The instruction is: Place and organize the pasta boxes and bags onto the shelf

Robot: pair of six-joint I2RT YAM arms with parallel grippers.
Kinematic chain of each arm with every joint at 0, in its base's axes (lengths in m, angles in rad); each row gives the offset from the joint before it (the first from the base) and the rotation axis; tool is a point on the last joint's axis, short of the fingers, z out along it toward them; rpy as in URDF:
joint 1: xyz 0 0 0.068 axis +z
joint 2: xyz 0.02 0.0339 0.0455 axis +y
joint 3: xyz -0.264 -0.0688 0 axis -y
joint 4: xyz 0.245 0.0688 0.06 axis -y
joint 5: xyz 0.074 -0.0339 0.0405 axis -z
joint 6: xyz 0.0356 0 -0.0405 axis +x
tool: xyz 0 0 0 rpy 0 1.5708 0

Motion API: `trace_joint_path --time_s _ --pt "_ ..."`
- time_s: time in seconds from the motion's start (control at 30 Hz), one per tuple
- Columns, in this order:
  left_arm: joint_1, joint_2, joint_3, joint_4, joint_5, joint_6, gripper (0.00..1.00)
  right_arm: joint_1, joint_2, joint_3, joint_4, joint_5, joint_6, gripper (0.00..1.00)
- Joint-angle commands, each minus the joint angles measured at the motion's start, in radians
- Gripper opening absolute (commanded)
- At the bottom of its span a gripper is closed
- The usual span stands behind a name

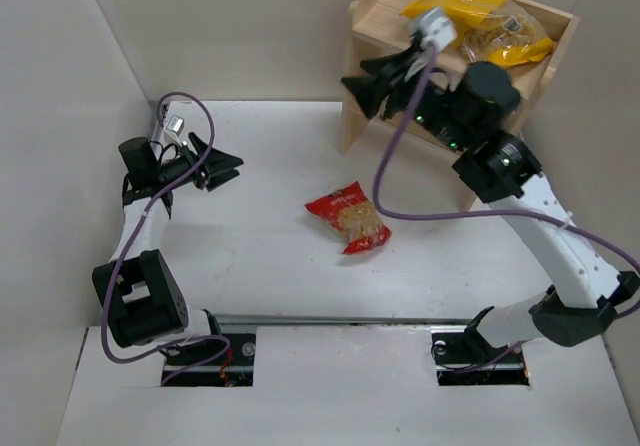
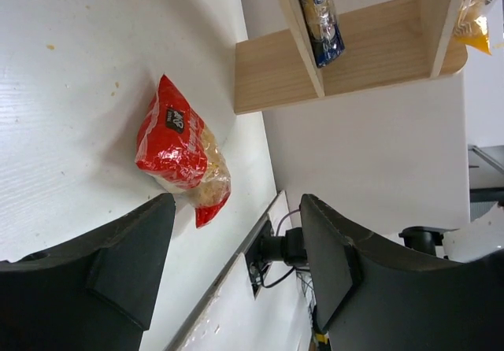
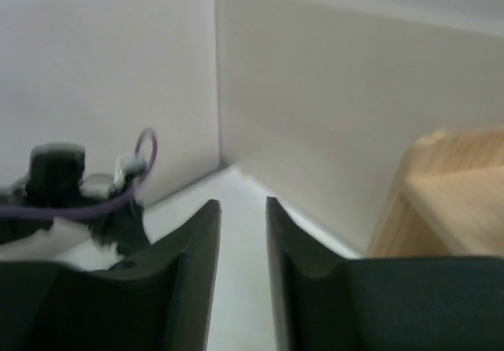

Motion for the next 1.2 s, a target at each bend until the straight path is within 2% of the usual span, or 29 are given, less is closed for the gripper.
trace_joint_path --time_s 0.0,0.03,0.13,0.23,0.43,0.67,0.8,0.97,1.03,1.07,1.1,1.17 --pt "0.019 -0.062 -0.001 0.066 0.027 0.018 0.62 0.001 0.168 -0.136 -0.414 -0.074 -0.075 0.61" --pt "0.026 -0.061 -0.001 0.066 0.027 0.018 0.62 0.001 0.180 -0.206 -0.424 -0.037 -0.098 1.00" --pt "0.039 -0.052 -0.008 0.072 0.019 0.027 0.62 0.044 0.217 -0.375 -0.383 0.118 -0.163 1.00" --pt "0.028 -0.056 -0.023 0.074 0.007 0.038 0.62 0.050 0.238 -0.460 -0.336 0.132 -0.201 1.00" --pt "0.017 -0.068 -0.044 0.074 0.002 0.044 0.62 0.056 0.271 -0.526 -0.306 0.135 -0.198 1.00" --pt "0.029 -0.071 -0.047 0.069 0.001 0.044 0.62 0.062 0.402 -0.555 -0.309 0.204 -0.158 1.00" --pt "0.031 -0.073 -0.046 0.067 0.007 0.044 0.62 0.076 0.475 -0.554 -0.319 0.178 -0.145 1.00" --pt "0.031 -0.071 -0.046 0.069 0.001 0.044 0.62 0.114 0.605 -0.479 -0.390 0.177 -0.145 1.00" --pt "0.032 -0.070 -0.044 0.067 0.001 0.044 0.62 0.125 0.642 -0.453 -0.413 0.175 -0.143 0.72" --pt "0.034 -0.070 -0.044 0.067 0.001 0.044 0.62 0.130 0.651 -0.445 -0.419 0.167 -0.143 0.46" --pt "0.037 -0.071 -0.046 0.067 0.001 0.044 0.62 0.133 0.647 -0.443 -0.415 0.176 -0.140 0.04" --pt "0.042 -0.073 -0.049 0.067 0.002 0.044 0.62 0.136 0.584 -0.460 -0.370 0.184 -0.125 0.00"
